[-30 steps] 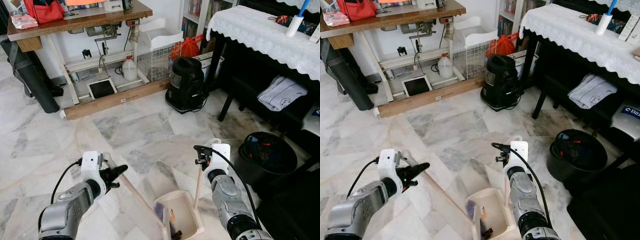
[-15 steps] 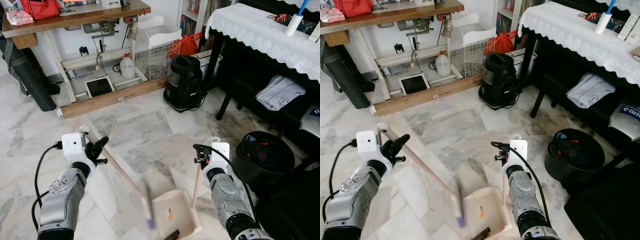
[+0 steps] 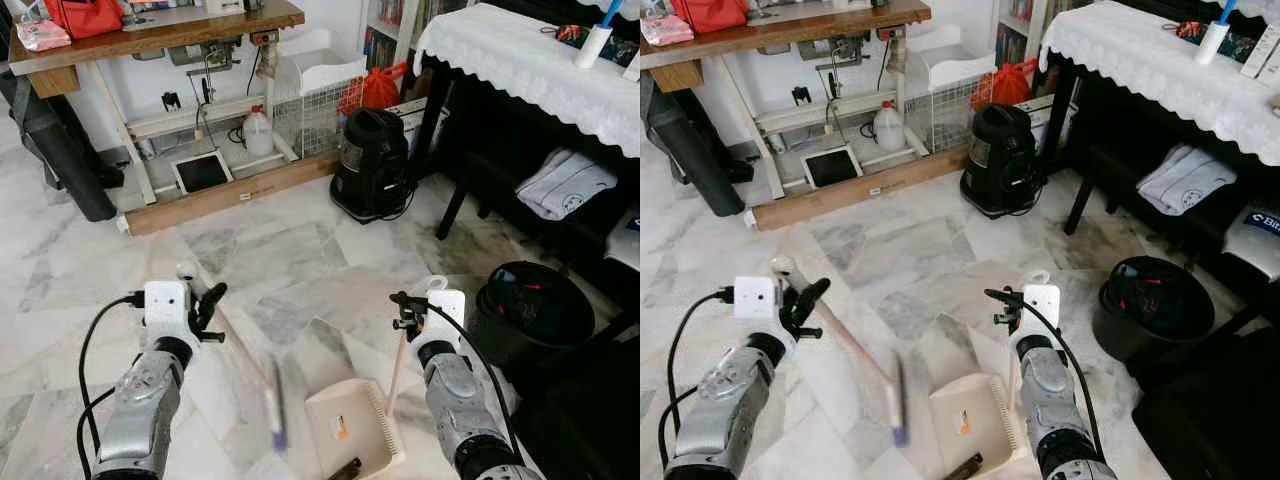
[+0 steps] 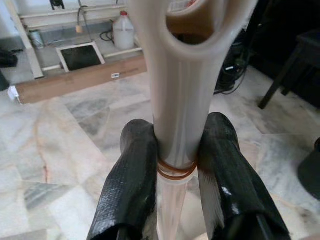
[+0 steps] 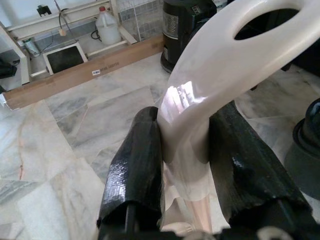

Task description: Sweep floor

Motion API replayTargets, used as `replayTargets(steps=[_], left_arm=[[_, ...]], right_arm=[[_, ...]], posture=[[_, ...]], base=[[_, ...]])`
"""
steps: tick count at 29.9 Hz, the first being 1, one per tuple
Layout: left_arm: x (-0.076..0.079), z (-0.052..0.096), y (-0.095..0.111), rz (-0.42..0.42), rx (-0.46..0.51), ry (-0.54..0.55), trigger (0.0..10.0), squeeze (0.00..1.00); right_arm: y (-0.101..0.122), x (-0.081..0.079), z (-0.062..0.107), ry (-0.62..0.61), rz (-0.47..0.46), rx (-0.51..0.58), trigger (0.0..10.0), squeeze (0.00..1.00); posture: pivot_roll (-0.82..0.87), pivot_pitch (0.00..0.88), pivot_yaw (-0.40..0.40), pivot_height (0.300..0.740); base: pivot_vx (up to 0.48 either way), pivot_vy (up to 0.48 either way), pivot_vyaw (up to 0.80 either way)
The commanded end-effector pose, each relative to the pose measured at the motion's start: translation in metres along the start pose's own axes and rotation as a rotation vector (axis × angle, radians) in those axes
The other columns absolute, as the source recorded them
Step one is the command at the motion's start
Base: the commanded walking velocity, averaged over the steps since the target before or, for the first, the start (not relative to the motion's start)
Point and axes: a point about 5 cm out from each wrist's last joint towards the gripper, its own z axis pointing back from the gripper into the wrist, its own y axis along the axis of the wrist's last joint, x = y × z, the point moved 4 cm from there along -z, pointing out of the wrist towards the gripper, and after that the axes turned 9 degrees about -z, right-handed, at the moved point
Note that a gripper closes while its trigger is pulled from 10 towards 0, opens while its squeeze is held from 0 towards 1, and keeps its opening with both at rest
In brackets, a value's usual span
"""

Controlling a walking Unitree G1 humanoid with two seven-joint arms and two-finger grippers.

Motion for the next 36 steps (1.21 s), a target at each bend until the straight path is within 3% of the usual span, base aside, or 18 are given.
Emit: replayTargets(steps=[1, 31, 36], left_arm=[[-0.0050, 0.0011, 0.0061, -0.022, 0.047, 0.024, 10.0, 0.00], [-0.0021, 0.0004, 0.0051, -0.010, 0.061, 0.022, 10.0, 0.00], [-0.0046, 0.0008, 0.0080, -0.011, 0.080, 0.045, 10.0, 0.00]], right_arm=[[-0.0360, -0.0033, 0.0116, -0.009, -0.054, -0.132, 10.0, 0.00], [-0.0380, -0.0026, 0.0115, -0.014, -0.054, -0.146, 10.0, 0.00], [-0.0365, -0.0002, 0.0108, -0.037, -0.130, -0.137, 10.0, 0.00]], posture=[[0.04, 0.036, 0.027, 0.740], [0.04, 0.056, 0.021, 0.740], [0.04, 0.056, 0.021, 0.740]], base=[[0.000, 0.000, 0.00], [-0.051, 0.000, 0.00], [0.000, 0.000, 0.00]])
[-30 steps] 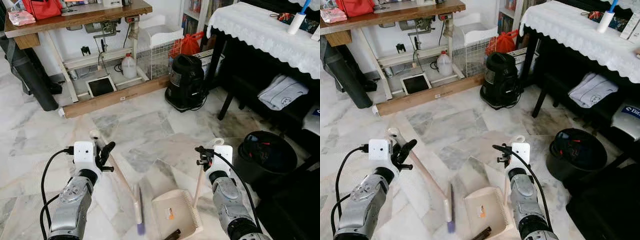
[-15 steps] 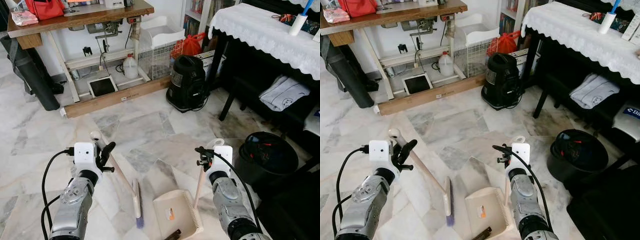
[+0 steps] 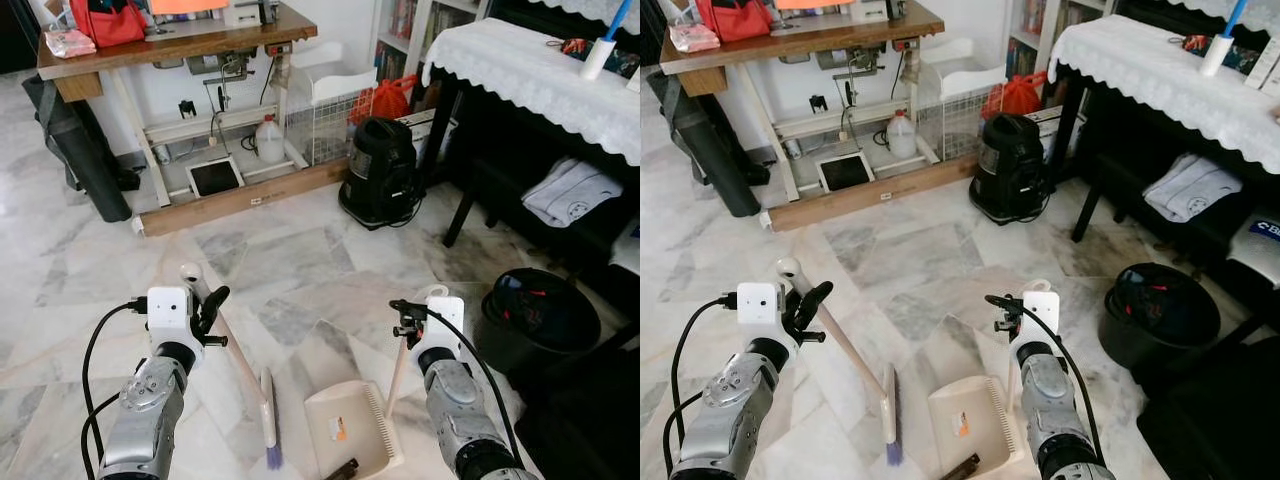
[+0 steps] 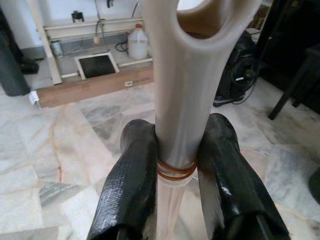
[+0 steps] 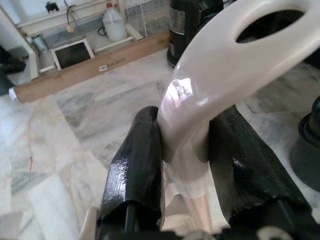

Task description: Sweep floor

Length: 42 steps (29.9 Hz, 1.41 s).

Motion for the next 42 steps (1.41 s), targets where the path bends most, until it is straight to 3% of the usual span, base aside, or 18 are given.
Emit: replayTargets(steps=[1, 4, 12, 14, 18, 20, 26, 42], left_arm=[[-0.005, -0.001, 0.013, -0.012, 0.067, 0.029, 10.0, 0.00], [-0.010, -0.002, 0.021, -0.015, 0.103, 0.071, 10.0, 0.00], [-0.045, 0.000, 0.052, -0.003, 0.242, 0.269, 10.0, 0.00], [-0.059, 0.001, 0.066, 0.031, 0.293, 0.341, 10.0, 0.00], [-0.067, 0.002, 0.077, 0.064, 0.333, 0.380, 10.0, 0.00], [-0.072, 0.002, 0.080, 0.093, 0.346, 0.411, 10.0, 0.00], [-0.076, 0.002, 0.076, 0.132, 0.335, 0.439, 10.0, 0.00], [-0.071, 0.001, 0.070, 0.117, 0.309, 0.421, 10.0, 0.00]], right_arm=[[-0.031, -0.004, 0.009, -0.013, -0.106, -0.121, 10.0, 0.00], [-0.030, -0.003, 0.008, -0.023, -0.133, -0.115, 10.0, 0.00], [-0.023, 0.003, 0.005, -0.063, -0.263, -0.083, 10.0, 0.00], [-0.023, 0.004, 0.005, -0.065, -0.286, -0.082, 10.0, 0.00], [-0.022, 0.003, 0.005, -0.066, -0.330, -0.072, 10.0, 0.00], [-0.016, 0.004, 0.003, -0.067, -0.407, -0.040, 10.0, 0.00], [-0.001, 0.010, 0.000, -0.074, -0.553, 0.044, 10.0, 0.00], [0.002, 0.007, 0.001, -0.041, -0.547, 0.064, 10.0, 0.00]], posture=[[0.04, 0.056, 0.021, 0.740], [0.04, 0.057, 0.020, 0.740], [0.04, 0.057, 0.022, 0.740], [0.04, 0.057, 0.022, 0.740], [0.05, 0.060, 0.020, 0.740], [0.05, 0.060, 0.020, 0.740], [0.04, 0.058, 0.019, 0.740], [0.04, 0.059, 0.018, 0.740]], base=[[0.000, 0.000, 0.00], [0.000, 0.000, 0.00], [0.000, 0.000, 0.00], [0.000, 0.000, 0.00], [0.000, 0.000, 0.00], [0.000, 0.000, 0.00], [0.000, 0.000, 0.00], [0.000, 0.000, 0.00]])
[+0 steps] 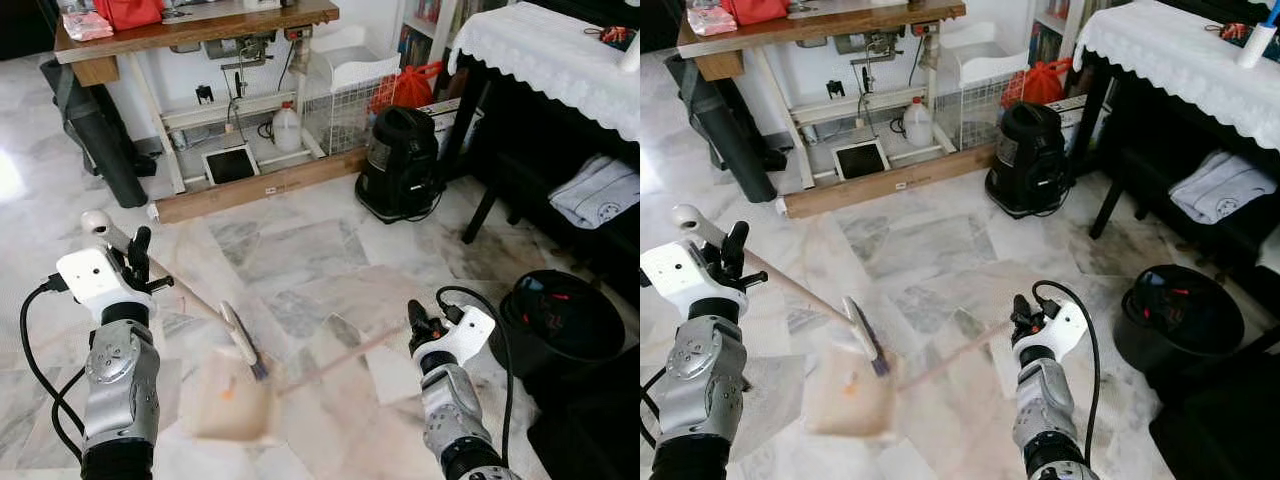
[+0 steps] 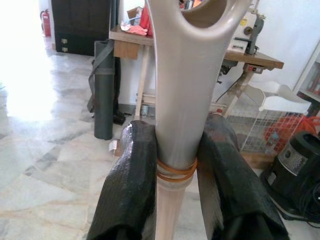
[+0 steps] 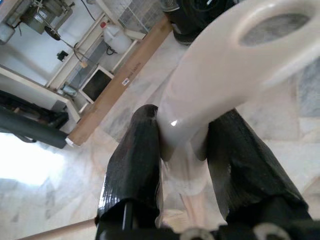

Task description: Sweep floor

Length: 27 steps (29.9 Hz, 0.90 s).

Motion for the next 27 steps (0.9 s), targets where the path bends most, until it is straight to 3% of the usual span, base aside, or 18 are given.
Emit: replayTargets(steps=[1, 6, 9, 13, 21, 27], left_arm=[[-0.003, -0.002, 0.009, -0.013, 0.039, 0.007, 10.0, 0.00], [-0.002, -0.002, 0.010, -0.028, 0.046, -0.003, 10.0, 0.00], [0.002, 0.000, 0.004, -0.086, 0.021, -0.037, 10.0, 0.00], [0.020, 0.010, -0.007, -0.143, -0.001, -0.153, 10.0, 0.00], [0.038, 0.015, -0.005, -0.182, 0.031, -0.230, 10.0, 0.00], [0.042, 0.017, -0.006, -0.217, 0.042, -0.263, 10.0, 0.00]], right_arm=[[0.002, -0.006, -0.001, 0.025, -0.021, 0.019, 10.0, 0.00], [0.003, -0.007, -0.001, 0.035, 0.030, 0.019, 10.0, 0.00], [0.004, -0.011, -0.001, 0.049, 0.100, 0.027, 10.0, 0.00], [0.013, -0.016, -0.003, 0.043, 0.161, 0.074, 10.0, 0.00], [0.036, -0.029, -0.006, 0.093, 0.258, 0.171, 10.0, 0.00], [0.044, -0.040, -0.005, 0.129, 0.339, 0.225, 10.0, 0.00]], posture=[[0.04, 0.059, 0.018, 0.740], [0.04, 0.060, 0.018, 0.740], [0.04, 0.058, 0.019, 0.740], [0.04, 0.053, 0.020, 0.740], [0.04, 0.037, 0.009, 0.740], [0.03, 0.015, -0.003, 0.740]], base=[[0.000, 0.000, 0.00], [0.000, 0.000, 0.00], [0.000, 0.000, 0.00], [0.000, 0.000, 0.00], [0.000, 0.000, 0.00], [0.000, 0.000, 0.76]])
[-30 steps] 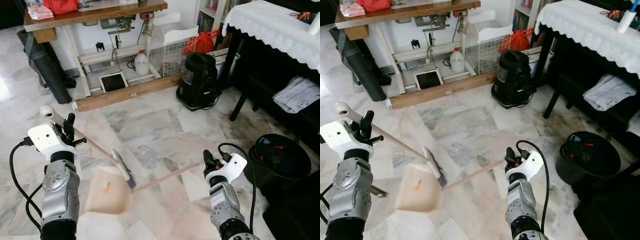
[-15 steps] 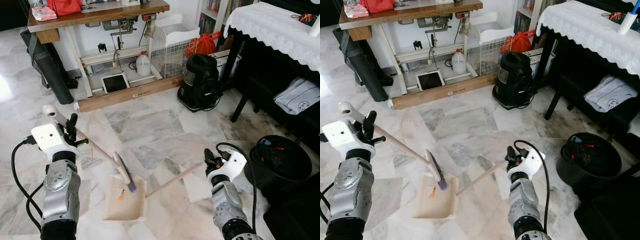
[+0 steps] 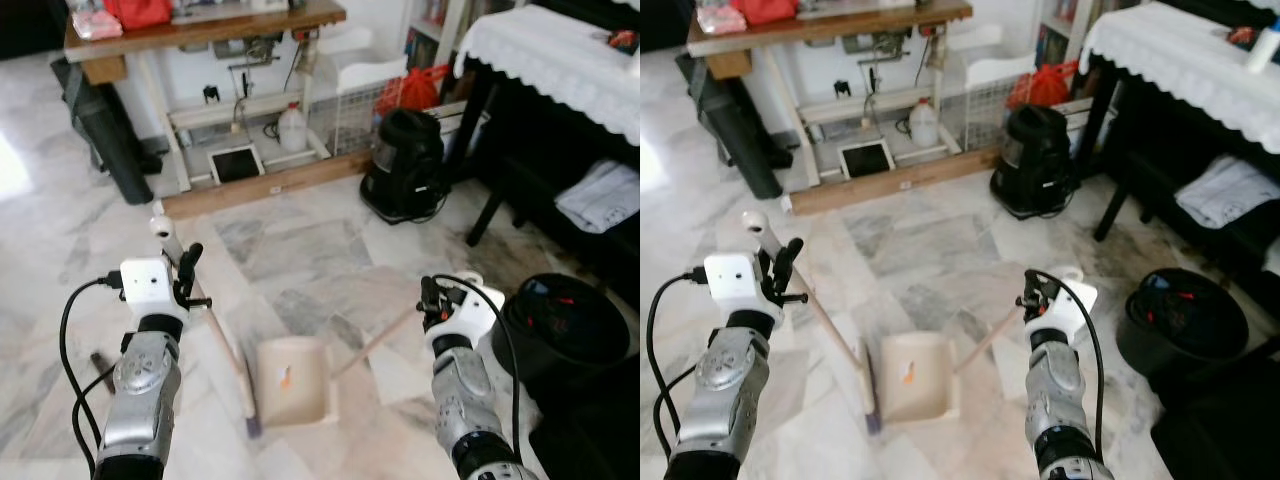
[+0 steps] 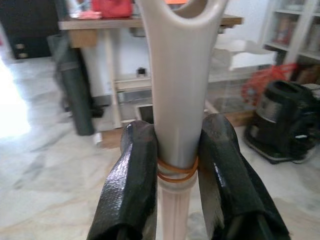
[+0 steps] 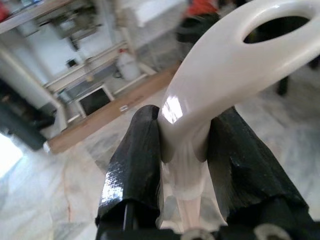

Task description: Sweep floor

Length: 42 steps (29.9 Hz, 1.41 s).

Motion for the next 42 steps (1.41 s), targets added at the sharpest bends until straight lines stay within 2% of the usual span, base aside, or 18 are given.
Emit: replayTargets(steps=[1, 8, 16, 37, 42], left_arm=[[-0.001, 0.000, 0.011, -0.061, 0.061, -0.012, 10.0, 0.00], [0.010, 0.004, 0.008, -0.081, 0.062, -0.035, 10.0, 0.00], [0.010, 0.004, 0.007, -0.088, 0.060, -0.031, 10.0, 0.00], [-0.006, 0.001, 0.008, -0.129, 0.059, -0.005, 10.0, 0.00], [-0.005, 0.002, 0.005, -0.124, 0.043, -0.016, 10.0, 0.00]], right_arm=[[0.012, -0.012, -0.004, 0.042, 0.020, 0.059, 10.0, 0.00], [0.018, -0.014, -0.005, 0.054, 0.038, 0.079, 10.0, 0.00], [0.019, -0.016, -0.005, 0.058, 0.042, 0.088, 10.0, 0.00], [0.020, -0.019, -0.006, 0.055, 0.016, 0.091, 10.0, 0.00], [0.020, -0.017, -0.007, 0.031, -0.015, 0.087, 10.0, 0.00]], posture=[[0.03, 0.015, -0.003, 0.740], [0.03, 0.000, -0.017, 0.740], [0.03, 0.000, -0.014, 0.740], [0.05, 0.020, -0.002, 0.740], [0.05, 0.026, -0.001, 0.740]], base=[[0.000, 0.000, 0.79], [0.000, 0.000, 0.79], [0.000, 0.000, 0.79], [0.000, 0.000, 0.79], [0.000, 0.000, 0.00]])
